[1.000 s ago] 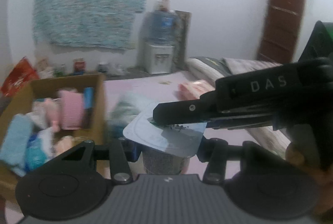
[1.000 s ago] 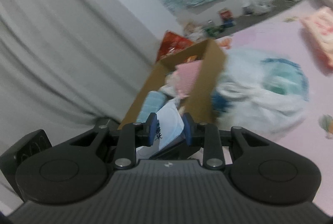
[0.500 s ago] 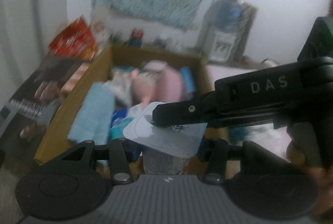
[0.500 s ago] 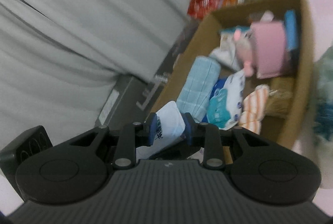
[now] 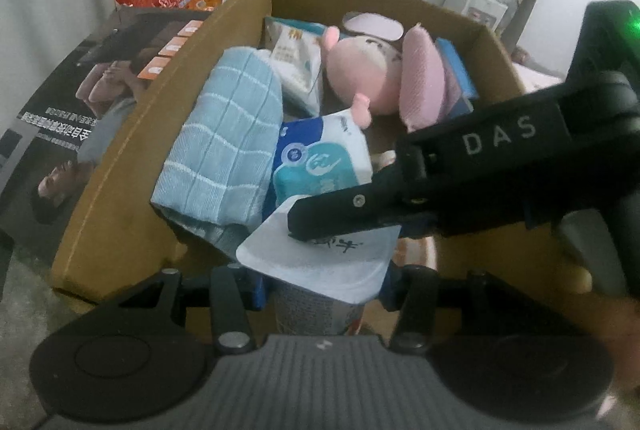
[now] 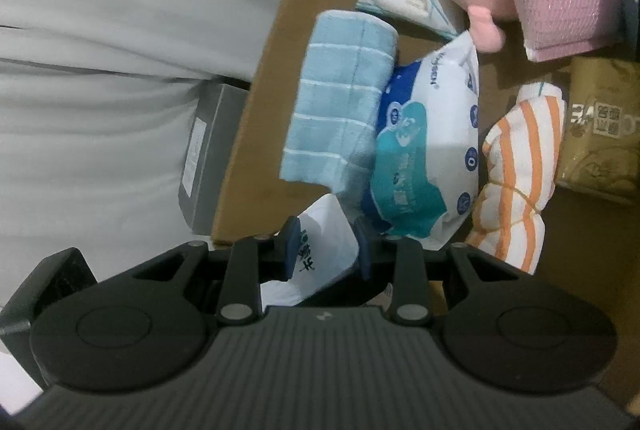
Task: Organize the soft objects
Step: 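Carry the white cup into the cardboard box and open the right tool, then withdraw both tools from the box toward the green scrunchie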
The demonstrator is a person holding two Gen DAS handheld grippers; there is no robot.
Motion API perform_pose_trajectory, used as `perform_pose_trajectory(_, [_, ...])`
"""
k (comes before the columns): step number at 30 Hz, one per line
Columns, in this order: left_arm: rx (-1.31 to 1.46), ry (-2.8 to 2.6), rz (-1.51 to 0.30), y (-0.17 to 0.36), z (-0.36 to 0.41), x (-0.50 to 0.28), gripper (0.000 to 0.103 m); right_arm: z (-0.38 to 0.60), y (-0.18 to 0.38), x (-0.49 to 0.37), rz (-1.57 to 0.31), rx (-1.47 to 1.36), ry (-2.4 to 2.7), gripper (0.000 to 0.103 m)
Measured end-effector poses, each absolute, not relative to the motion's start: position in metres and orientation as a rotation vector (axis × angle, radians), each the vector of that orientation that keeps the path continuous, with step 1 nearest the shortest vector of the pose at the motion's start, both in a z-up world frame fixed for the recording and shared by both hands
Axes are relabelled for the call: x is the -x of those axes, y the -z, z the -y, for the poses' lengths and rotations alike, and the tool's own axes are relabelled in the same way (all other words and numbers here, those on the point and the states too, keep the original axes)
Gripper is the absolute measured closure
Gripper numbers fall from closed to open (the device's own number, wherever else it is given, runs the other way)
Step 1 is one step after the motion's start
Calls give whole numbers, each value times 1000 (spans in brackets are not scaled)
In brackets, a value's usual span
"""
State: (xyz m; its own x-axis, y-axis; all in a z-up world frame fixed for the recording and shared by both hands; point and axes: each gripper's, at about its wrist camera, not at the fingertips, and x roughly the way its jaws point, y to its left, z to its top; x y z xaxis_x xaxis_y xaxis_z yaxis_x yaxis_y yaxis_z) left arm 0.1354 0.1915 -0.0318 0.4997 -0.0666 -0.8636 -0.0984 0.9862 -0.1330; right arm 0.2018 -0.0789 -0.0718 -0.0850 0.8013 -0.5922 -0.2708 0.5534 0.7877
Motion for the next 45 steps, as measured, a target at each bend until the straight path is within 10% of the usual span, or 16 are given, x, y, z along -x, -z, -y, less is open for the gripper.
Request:
perform_pose_trajectory(23, [85,-57,-1085,42,-199,-133,33,64,94,-206,-1422,-490,-944,70])
perform_pose_trajectory(28, [90,-37,-1028,33,-198,-124,15,65,92,-204,-1418,-514,-956,69])
perform_pose_trajectory(45, [113,-35,-849,-10,-187,-96,14,117,37,-191,-1252,-618,-989,65])
